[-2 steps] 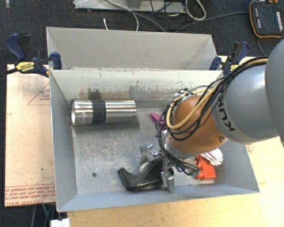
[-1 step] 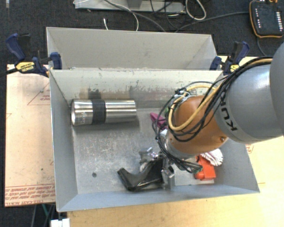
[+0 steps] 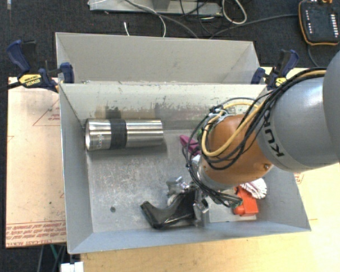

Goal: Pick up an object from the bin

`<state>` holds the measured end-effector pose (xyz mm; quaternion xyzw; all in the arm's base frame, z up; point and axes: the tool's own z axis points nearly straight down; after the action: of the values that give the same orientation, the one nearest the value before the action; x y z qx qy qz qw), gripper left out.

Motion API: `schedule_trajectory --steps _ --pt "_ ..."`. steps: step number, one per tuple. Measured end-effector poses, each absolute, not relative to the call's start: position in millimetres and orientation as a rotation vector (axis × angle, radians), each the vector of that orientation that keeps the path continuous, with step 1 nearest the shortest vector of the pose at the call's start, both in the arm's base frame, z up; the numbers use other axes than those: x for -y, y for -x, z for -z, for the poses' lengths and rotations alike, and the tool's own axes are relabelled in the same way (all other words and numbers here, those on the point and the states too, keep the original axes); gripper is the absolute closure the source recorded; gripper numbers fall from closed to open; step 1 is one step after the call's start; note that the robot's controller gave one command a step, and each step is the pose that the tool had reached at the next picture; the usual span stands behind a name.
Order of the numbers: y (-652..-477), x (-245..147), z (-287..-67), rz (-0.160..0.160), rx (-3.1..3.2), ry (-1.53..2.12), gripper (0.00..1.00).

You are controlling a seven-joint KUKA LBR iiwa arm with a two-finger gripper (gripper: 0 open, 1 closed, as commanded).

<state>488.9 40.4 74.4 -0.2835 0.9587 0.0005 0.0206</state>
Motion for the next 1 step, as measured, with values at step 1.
schedule_trajectory --steps 1 --pt "-488.4 -40.5 -81.5 -0.002 -2.975 0.877 1.00"
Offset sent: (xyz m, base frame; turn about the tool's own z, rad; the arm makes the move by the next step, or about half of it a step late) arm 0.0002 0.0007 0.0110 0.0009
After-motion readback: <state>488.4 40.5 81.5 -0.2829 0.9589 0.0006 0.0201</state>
